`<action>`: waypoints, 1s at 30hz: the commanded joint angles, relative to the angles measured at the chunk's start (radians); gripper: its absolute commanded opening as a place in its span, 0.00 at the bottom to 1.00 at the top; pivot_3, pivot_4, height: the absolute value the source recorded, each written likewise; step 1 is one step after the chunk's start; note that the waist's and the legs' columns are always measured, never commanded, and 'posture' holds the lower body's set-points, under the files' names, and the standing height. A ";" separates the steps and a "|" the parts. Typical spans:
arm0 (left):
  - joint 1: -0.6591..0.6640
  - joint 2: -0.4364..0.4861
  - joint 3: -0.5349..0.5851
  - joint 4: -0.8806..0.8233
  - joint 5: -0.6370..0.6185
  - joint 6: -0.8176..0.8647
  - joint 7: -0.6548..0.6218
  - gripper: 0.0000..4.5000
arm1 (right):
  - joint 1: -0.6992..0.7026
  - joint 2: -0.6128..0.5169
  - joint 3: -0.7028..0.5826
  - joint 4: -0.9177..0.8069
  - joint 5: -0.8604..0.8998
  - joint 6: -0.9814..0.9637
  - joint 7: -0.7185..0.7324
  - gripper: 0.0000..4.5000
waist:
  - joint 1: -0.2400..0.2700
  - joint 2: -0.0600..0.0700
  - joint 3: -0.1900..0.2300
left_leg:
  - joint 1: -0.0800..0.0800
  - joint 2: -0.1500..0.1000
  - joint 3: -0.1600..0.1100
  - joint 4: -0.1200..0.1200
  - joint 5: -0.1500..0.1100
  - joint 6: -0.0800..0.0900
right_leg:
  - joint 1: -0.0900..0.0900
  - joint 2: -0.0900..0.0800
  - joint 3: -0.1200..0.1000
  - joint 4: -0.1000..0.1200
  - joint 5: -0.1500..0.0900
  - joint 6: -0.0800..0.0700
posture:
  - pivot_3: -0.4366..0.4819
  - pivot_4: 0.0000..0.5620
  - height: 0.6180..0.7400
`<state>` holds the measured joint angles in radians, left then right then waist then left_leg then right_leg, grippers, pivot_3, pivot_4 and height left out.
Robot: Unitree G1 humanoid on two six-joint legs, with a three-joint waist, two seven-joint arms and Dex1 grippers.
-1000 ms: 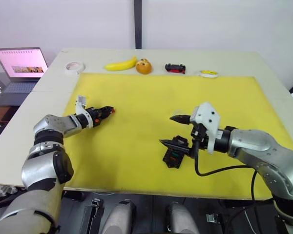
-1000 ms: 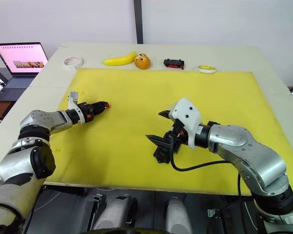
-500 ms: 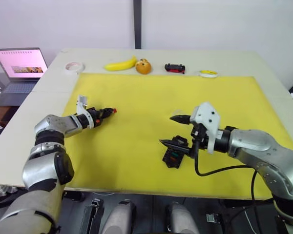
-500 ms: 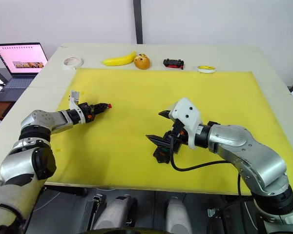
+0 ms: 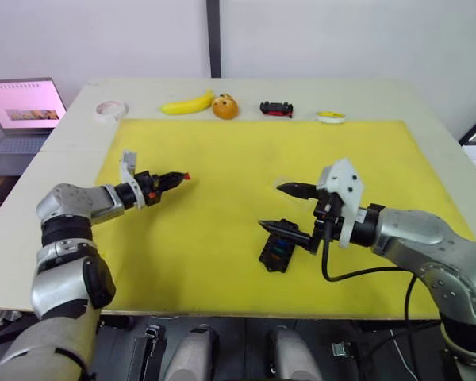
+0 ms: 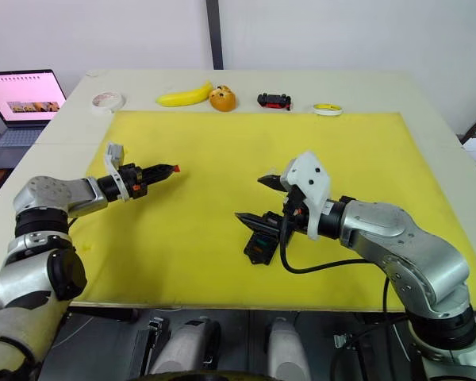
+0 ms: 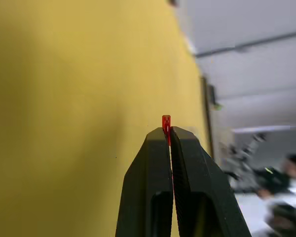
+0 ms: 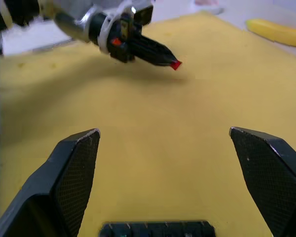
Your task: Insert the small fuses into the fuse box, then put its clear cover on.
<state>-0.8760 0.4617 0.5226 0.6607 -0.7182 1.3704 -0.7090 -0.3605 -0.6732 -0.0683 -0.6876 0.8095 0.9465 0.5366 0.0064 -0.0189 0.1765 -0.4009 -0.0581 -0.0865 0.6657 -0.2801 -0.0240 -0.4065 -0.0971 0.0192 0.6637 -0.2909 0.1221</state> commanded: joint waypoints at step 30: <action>0.075 -0.345 0.076 -0.546 -0.810 0.111 0.614 0.00 | -0.195 0.260 -0.087 0.194 0.830 -0.072 -0.808 0.80 | -0.020 0.000 0.000 | -0.004 0.001 0.002 0.000 0.002 -0.003 | -0.006 0.001 0.002 0.001 0.000 0.000 | 0.48 0.27 1.00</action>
<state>-0.8018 0.1092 0.6167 0.1421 -1.4702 1.5118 -0.1116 -0.5275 -0.4100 -0.1576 -0.4812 1.6160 0.9033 -0.2715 -0.0134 -0.0186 0.1764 -0.4047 -0.0573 -0.0841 0.6654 -0.2781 -0.0275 -0.4121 -0.0957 0.0215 0.6646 -0.2906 0.1217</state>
